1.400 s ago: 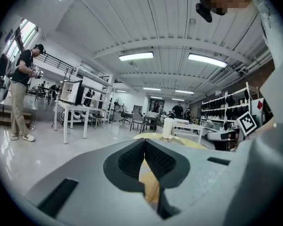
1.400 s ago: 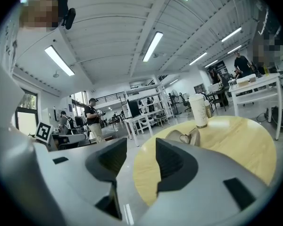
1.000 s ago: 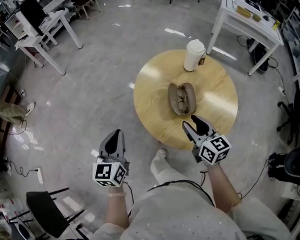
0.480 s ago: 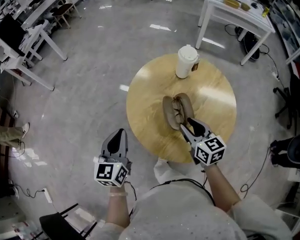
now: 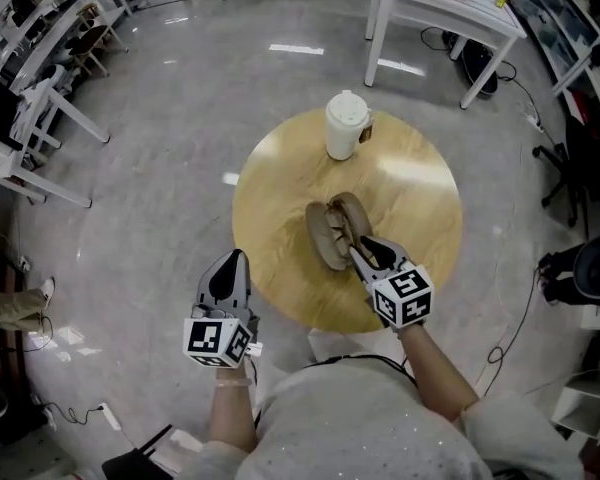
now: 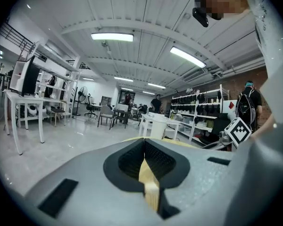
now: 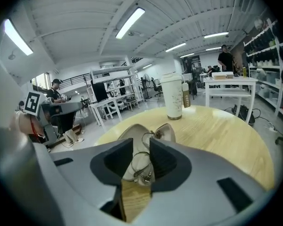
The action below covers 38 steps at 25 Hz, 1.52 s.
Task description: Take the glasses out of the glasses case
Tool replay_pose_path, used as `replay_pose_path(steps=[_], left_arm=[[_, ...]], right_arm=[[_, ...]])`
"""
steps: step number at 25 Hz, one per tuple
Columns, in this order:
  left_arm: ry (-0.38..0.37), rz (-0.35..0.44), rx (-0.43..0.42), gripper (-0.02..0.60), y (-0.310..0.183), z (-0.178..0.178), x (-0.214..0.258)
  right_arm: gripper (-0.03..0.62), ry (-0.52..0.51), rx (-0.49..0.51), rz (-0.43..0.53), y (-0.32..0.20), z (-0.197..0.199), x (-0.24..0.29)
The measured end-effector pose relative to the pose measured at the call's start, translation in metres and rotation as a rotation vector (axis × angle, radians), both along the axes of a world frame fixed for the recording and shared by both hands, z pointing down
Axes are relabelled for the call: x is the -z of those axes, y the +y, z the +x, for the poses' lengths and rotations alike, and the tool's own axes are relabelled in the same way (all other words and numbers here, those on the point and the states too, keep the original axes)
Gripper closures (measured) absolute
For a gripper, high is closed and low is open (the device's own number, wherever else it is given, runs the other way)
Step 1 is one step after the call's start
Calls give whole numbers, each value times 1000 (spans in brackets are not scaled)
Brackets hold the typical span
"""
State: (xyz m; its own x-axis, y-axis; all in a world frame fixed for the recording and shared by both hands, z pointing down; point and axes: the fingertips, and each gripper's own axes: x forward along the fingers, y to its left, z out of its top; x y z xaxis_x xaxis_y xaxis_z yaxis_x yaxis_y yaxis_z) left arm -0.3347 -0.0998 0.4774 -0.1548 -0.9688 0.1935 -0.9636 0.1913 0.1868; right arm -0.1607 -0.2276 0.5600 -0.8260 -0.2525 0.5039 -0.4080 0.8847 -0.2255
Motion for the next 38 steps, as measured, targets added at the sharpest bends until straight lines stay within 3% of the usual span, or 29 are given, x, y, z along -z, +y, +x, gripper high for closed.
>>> replay_pose_path(steps=[6, 20, 30, 38], left_arm=[[-1, -14, -56, 577, -21, 0, 0], [3, -55, -303, 577, -82, -17, -16], [32, -62, -437, 577, -103, -28, -22], [49, -64, -523, 577, -110, -25, -27]], right_arm=[[484, 61, -35, -19, 1, 1, -7], [484, 272, -248, -19, -13, -6, -34], [485, 458, -321, 18, -18, -11, -47], [499, 527, -398, 0, -25, -7, -61]])
